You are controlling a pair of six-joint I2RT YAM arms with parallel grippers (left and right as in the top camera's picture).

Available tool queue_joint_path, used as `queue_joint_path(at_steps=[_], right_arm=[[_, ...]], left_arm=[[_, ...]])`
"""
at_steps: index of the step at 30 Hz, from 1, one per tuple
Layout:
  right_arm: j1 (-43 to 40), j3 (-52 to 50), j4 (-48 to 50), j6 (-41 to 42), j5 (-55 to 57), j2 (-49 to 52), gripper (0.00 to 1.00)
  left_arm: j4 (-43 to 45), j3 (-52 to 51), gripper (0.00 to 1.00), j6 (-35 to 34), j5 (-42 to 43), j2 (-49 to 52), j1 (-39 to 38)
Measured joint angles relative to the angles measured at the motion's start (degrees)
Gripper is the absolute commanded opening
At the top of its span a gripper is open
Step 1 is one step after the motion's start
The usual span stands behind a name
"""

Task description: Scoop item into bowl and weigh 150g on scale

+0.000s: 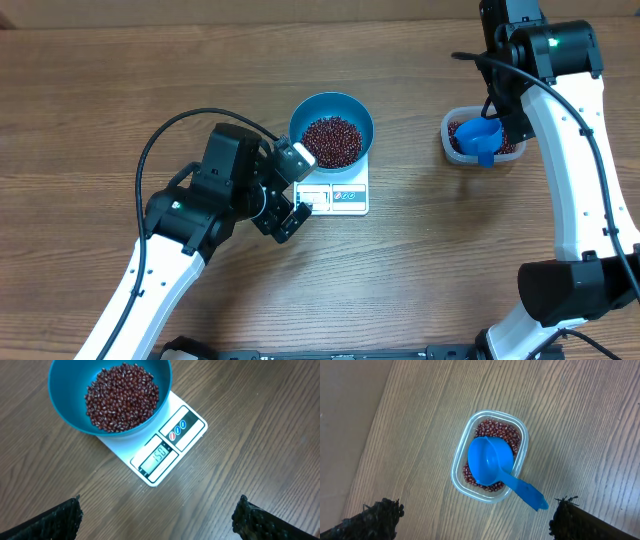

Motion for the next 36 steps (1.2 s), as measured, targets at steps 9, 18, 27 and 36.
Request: queue_joint_path(at_steps=[9,18,27,36], right_arm=[[0.00,0.00,-0.02,0.02,0.02,0.00,1.00],[-0.02,0.00,-0.02,0.02,0.02,0.00,1.00],[0.00,0.00,0.00,0.02,0.00,0.00,1.00],[-0.02,0.02,0.00,0.00,0.02,0.00,1.00]], left_arm=[[0.13,-0.11,1.00,-4.07,-3.13,-5.01,0.00],[3.85,-2.21,1.00,-9.66,-8.61,-9.60,0.00],[9.05,-4.61,1.00,-15.52,-15.30,-15.02,0.76],[25.55,-16.63,0.99,-17.00,-16.11,-26.88,11.39]])
